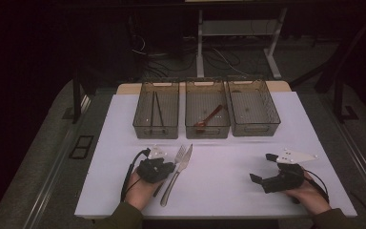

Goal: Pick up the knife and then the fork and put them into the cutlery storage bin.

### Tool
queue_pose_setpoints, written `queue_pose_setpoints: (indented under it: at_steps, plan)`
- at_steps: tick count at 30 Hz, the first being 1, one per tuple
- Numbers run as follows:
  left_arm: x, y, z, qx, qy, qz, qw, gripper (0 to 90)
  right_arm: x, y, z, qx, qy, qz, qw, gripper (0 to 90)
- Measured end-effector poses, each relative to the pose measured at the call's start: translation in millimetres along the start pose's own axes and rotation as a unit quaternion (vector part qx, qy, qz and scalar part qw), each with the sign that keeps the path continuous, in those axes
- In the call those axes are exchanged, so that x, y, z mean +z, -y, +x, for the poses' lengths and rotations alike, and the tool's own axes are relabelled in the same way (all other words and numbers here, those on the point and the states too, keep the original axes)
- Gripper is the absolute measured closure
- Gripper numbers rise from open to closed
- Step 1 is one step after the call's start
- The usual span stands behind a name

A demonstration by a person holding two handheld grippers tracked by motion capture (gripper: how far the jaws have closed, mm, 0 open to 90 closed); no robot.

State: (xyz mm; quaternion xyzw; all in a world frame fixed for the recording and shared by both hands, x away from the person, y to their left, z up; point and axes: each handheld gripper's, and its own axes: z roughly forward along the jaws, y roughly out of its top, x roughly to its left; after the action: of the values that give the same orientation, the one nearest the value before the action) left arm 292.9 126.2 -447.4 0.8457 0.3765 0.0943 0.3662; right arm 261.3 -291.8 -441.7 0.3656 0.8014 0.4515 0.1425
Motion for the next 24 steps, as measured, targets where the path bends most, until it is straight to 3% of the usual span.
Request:
queue_pose_setpoints:
  at_steps: [5,10,15,18,20,24]
  plan:
    - [-1.5,-1.1,3.9,-0.003,-0.006,0.004,1.0,83.8,0.7,0.0,-1.0,0.015,-0.003,0.0,0.9999,0.1]
    - [-3.4,-2.5,6.1,-0.002,0.004,0.001,1.0,84.6,2.0,-0.4,-1.9,0.02,-0.013,0.013,0.9996,0.1]
    - [-7.3,-7.4,3.0,0.01,0.011,-0.009,0.9999,84.6,0.2,-5.5,-3.2,0.038,-0.03,0.019,0.9986,0.1]
    - [-10.4,-10.9,0.8,0.013,0.015,-0.019,0.9996,84.6,-2.0,-9.7,-6.3,0.068,-0.06,0.021,0.9957,0.1]
    - [-12.8,-13.7,-1.1,0.014,0.018,-0.029,0.9993,84.6,-3.4,-11.7,-7.6,0.087,-0.069,0.018,0.9937,7.0]
    - [-17.9,-20.9,-4.1,0.026,0.021,-0.045,0.9984,84.6,-2.6,-16.4,-7.2,0.09,-0.072,0.005,0.9933,14.1]
